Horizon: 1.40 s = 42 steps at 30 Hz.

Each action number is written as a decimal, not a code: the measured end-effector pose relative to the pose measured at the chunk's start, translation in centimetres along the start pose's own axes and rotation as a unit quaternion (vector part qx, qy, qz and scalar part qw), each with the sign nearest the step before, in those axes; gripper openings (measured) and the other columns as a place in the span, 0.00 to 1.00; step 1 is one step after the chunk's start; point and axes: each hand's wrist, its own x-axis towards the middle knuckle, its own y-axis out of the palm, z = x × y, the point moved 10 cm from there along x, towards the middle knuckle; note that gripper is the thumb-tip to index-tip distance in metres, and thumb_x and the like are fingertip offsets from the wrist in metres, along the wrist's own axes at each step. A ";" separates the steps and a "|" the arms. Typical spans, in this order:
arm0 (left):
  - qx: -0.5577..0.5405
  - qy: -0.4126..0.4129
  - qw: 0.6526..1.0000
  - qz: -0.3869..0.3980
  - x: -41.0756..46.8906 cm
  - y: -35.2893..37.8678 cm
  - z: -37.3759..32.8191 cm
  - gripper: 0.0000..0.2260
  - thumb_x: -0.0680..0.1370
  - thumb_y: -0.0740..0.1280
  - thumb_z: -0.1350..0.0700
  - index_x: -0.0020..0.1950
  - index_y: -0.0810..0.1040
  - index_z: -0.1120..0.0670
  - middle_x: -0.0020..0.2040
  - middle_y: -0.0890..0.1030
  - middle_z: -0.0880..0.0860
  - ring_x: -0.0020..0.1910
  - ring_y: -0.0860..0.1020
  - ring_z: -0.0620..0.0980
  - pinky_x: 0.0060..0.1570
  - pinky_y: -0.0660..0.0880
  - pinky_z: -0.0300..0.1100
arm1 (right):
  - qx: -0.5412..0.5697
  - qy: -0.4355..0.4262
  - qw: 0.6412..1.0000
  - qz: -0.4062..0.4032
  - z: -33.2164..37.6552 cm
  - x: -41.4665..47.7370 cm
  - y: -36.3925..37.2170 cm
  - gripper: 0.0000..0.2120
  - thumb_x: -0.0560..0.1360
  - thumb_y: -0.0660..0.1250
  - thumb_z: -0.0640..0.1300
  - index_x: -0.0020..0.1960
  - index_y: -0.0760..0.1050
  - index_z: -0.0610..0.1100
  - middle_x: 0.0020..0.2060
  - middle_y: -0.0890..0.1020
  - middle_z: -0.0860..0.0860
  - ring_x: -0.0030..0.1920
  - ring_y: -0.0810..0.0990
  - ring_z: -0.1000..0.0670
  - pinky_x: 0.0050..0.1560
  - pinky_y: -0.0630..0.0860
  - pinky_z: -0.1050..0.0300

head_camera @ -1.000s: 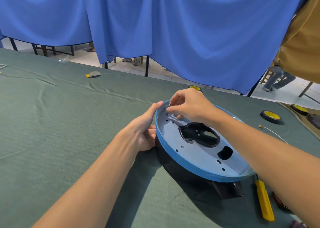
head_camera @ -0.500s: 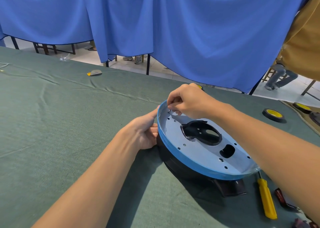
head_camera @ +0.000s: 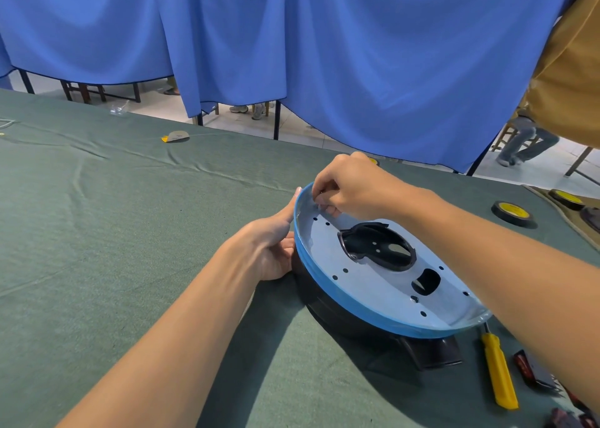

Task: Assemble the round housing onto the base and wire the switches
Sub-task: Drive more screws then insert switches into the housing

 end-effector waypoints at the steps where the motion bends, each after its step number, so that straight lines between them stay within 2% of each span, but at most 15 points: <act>1: 0.001 0.001 1.000 0.001 -0.1 0.1 0.0 0.22 0.72 0.71 0.36 0.46 0.78 0.56 0.51 0.78 0.54 0.42 0.75 0.51 0.52 0.73 0.43 | -0.022 -0.004 1.000 0.010 0.3 0.2 0.1 0.11 0.72 0.64 0.32 0.45 0.83 0.41 0.34 0.83 0.49 0.40 0.77 0.53 0.46 0.80 0.51; 4: -0.006 0.008 1.000 -0.001 0.0 0.1 -0.2 0.23 0.71 0.71 0.35 0.44 0.76 0.55 0.53 0.75 0.54 0.45 0.73 0.50 0.54 0.71 0.42 | -0.051 -0.006 0.998 0.030 0.6 0.6 0.1 0.09 0.73 0.65 0.33 0.45 0.83 0.41 0.37 0.84 0.47 0.41 0.77 0.51 0.45 0.80 0.50; 7: -0.009 0.012 1.000 0.000 -0.1 0.2 -0.3 0.25 0.70 0.70 0.33 0.51 0.72 0.53 0.54 0.72 0.52 0.52 0.67 0.50 0.57 0.68 0.41 | -0.047 0.002 0.998 0.031 0.4 0.6 0.0 0.08 0.72 0.65 0.34 0.42 0.82 0.41 0.32 0.81 0.52 0.36 0.74 0.56 0.42 0.79 0.55; 10: 0.007 0.018 1.000 0.012 0.0 0.5 -0.4 0.29 0.71 0.65 0.30 0.55 0.69 0.53 0.55 0.69 0.53 0.54 0.64 0.51 0.59 0.66 0.43 | -0.055 -0.002 0.998 0.032 0.5 0.5 0.1 0.10 0.72 0.65 0.34 0.39 0.80 0.46 0.30 0.76 0.56 0.35 0.70 0.60 0.35 0.72 0.60; 13: 0.017 0.025 0.999 0.015 0.0 0.7 -0.4 0.29 0.71 0.64 0.30 0.55 0.68 0.54 0.56 0.68 0.53 0.54 0.64 0.52 0.57 0.63 0.43 | -0.081 -0.010 0.996 0.035 0.7 0.6 0.6 0.11 0.73 0.65 0.35 0.36 0.78 0.47 0.30 0.75 0.53 0.34 0.68 0.57 0.31 0.66 0.60; 15: 0.015 0.027 0.999 0.014 0.0 0.6 -0.5 0.29 0.71 0.64 0.30 0.55 0.69 0.54 0.56 0.69 0.53 0.54 0.64 0.52 0.57 0.64 0.43 | -0.088 -0.010 0.996 0.032 0.5 0.8 1.1 0.08 0.74 0.66 0.35 0.41 0.82 0.43 0.34 0.79 0.50 0.36 0.71 0.53 0.34 0.71 0.58; 17: 0.016 0.026 0.999 0.017 0.0 0.5 -0.4 0.29 0.71 0.65 0.30 0.56 0.71 0.55 0.55 0.71 0.55 0.54 0.67 0.52 0.62 0.67 0.43 | -0.069 -0.002 0.998 0.017 0.2 0.8 1.2 0.08 0.75 0.66 0.36 0.47 0.84 0.42 0.38 0.83 0.47 0.41 0.75 0.49 0.41 0.77 0.54; 19: 0.022 0.026 0.999 0.016 0.0 0.4 -0.4 0.30 0.71 0.65 0.30 0.56 0.73 0.56 0.55 0.73 0.56 0.54 0.69 0.53 0.67 0.68 0.46 | -0.045 0.006 0.999 0.016 -0.1 0.7 1.2 0.07 0.76 0.67 0.39 0.48 0.84 0.42 0.38 0.83 0.49 0.44 0.77 0.49 0.46 0.78 0.53; 22: 0.018 0.032 0.999 0.008 -0.1 0.4 -0.5 0.30 0.71 0.65 0.30 0.56 0.73 0.55 0.55 0.71 0.55 0.53 0.65 0.53 0.57 0.65 0.45 | -0.045 0.005 0.998 0.037 -0.1 0.6 1.1 0.08 0.76 0.66 0.46 0.46 0.83 0.45 0.36 0.82 0.52 0.40 0.76 0.51 0.41 0.74 0.57; 24: 0.013 0.034 0.999 0.004 -0.2 0.4 -0.5 0.29 0.72 0.65 0.30 0.57 0.74 0.55 0.55 0.72 0.56 0.53 0.66 0.53 0.59 0.67 0.46 | -0.016 0.013 0.999 0.026 -0.2 0.5 0.5 0.07 0.75 0.67 0.48 0.44 0.82 0.46 0.34 0.82 0.54 0.36 0.77 0.57 0.40 0.75 0.59; 27: 0.010 0.040 0.999 -0.001 -0.3 0.4 -0.6 0.28 0.73 0.65 0.32 0.56 0.75 0.56 0.54 0.75 0.56 0.53 0.70 0.54 0.63 0.70 0.47 | 0.019 0.022 0.999 0.016 -0.5 0.4 0.2 0.02 0.73 0.69 0.42 0.42 0.81 0.46 0.30 0.81 0.56 0.32 0.78 0.60 0.43 0.78 0.59; 31: 0.005 0.032 0.999 0.003 -0.5 0.4 -0.6 0.27 0.74 0.66 0.34 0.55 0.76 0.58 0.54 0.77 0.58 0.53 0.73 0.55 0.69 0.69 0.48 | 0.016 0.025 0.999 0.025 -0.7 0.2 1.0 0.04 0.73 0.71 0.39 0.44 0.84 0.45 0.30 0.80 0.57 0.35 0.78 0.59 0.42 0.77 0.61; 34: 0.006 0.030 1.000 -0.004 -0.6 0.3 -0.5 0.27 0.73 0.67 0.34 0.54 0.76 0.58 0.52 0.78 0.57 0.51 0.74 0.55 0.67 0.71 0.47 | 0.016 0.023 0.999 0.018 -0.7 0.2 1.1 0.04 0.73 0.71 0.40 0.44 0.84 0.46 0.31 0.80 0.58 0.38 0.79 0.57 0.40 0.76 0.63; 38: 0.009 0.024 1.000 -0.010 -0.7 0.3 -0.5 0.27 0.72 0.68 0.33 0.49 0.77 0.58 0.45 0.80 0.56 0.43 0.78 0.55 0.60 0.74 0.46 | 0.008 0.014 1.000 0.013 -0.5 0.2 1.2 0.06 0.73 0.71 0.37 0.46 0.85 0.44 0.35 0.82 0.53 0.40 0.80 0.53 0.42 0.78 0.59; 42: 0.014 0.022 1.000 -0.011 -0.9 0.3 -0.6 0.29 0.69 0.71 0.33 0.53 0.78 0.58 0.47 0.81 0.57 0.46 0.78 0.56 0.62 0.75 0.47 | -0.017 0.007 1.000 0.012 -0.6 -0.5 1.8 0.11 0.74 0.66 0.36 0.49 0.86 0.45 0.41 0.84 0.52 0.40 0.76 0.53 0.40 0.75 0.56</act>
